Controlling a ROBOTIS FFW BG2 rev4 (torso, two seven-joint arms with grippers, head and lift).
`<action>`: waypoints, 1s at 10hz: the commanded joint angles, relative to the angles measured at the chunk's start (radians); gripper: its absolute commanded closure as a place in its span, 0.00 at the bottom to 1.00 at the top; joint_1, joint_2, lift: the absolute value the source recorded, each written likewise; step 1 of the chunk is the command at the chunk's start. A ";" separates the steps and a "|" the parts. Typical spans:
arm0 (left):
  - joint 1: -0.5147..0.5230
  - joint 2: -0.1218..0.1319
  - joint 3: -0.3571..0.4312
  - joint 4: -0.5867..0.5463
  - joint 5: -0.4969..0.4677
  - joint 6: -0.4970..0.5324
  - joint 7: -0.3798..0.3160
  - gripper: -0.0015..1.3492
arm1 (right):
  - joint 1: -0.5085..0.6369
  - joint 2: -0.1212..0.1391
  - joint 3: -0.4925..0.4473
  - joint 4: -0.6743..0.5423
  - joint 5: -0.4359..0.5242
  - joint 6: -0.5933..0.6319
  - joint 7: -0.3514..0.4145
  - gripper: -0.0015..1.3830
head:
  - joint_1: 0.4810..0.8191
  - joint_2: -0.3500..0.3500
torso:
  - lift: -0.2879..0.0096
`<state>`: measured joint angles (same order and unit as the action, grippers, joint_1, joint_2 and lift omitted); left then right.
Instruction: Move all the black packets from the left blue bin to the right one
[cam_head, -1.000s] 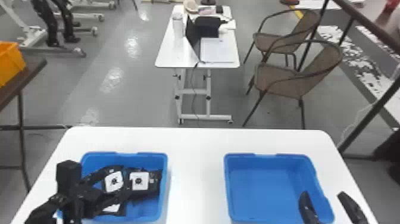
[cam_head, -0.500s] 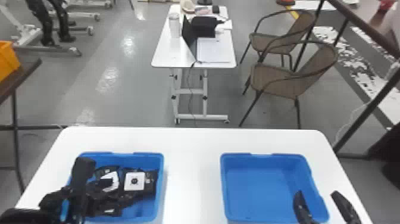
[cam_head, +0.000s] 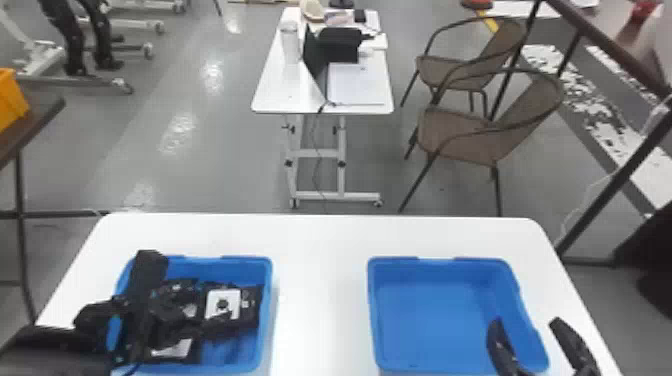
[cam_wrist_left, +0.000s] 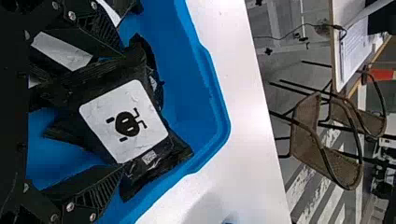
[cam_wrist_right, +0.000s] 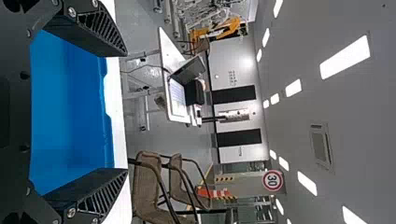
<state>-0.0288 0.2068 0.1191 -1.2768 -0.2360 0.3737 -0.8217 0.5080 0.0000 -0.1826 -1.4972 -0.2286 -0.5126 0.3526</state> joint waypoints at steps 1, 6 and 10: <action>-0.016 0.000 -0.004 0.027 -0.002 0.001 -0.016 0.30 | 0.000 0.001 0.000 0.002 0.000 0.000 0.000 0.10 | 0.63 0.47 | 0.97; -0.068 0.003 -0.053 0.099 -0.039 0.002 -0.063 0.52 | -0.005 0.001 0.000 0.006 -0.008 0.002 0.006 0.10 | 0.63 0.43 | 0.97; -0.068 0.008 -0.026 0.077 -0.098 0.004 -0.155 0.61 | -0.005 0.001 0.000 0.006 -0.008 0.003 0.006 0.10 | 0.63 0.43 | 0.97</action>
<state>-0.1006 0.2143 0.0897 -1.1952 -0.3335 0.3783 -0.9773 0.5029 0.0000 -0.1825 -1.4912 -0.2362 -0.5092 0.3590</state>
